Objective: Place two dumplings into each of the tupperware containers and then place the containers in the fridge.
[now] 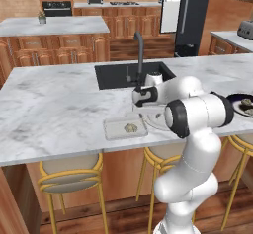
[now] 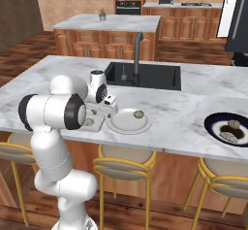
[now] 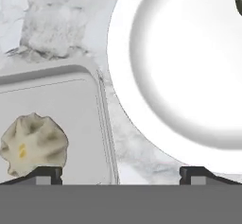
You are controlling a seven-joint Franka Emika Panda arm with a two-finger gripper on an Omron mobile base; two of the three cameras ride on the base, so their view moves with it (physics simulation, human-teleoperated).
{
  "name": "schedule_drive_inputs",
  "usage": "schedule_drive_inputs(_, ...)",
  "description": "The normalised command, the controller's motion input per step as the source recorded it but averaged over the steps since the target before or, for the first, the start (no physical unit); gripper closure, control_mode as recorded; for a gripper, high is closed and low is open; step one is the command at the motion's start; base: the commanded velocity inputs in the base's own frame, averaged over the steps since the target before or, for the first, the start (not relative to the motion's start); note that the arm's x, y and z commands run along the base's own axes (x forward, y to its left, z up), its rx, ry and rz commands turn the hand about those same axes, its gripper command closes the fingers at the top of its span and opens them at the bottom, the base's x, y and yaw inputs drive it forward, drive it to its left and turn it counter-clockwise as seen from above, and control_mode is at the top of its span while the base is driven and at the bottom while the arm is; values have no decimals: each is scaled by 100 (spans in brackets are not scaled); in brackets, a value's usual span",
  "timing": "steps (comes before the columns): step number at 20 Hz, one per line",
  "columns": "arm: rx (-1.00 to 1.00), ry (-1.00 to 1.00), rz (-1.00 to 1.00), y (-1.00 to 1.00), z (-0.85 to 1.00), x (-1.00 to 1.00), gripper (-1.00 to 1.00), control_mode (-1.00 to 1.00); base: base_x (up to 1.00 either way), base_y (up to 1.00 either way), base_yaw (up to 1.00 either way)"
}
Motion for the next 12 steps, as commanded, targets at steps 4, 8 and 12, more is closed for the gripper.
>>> schedule_drive_inputs(4,2,3,-15,-100,15,19,-100,-100,0,0,0)
schedule_drive_inputs(8,3,9,-4,-98,11,21,-100,-100,0,0,0)
schedule_drive_inputs(12,2,7,0,-75,0,19,-100,-100,0,0,0)
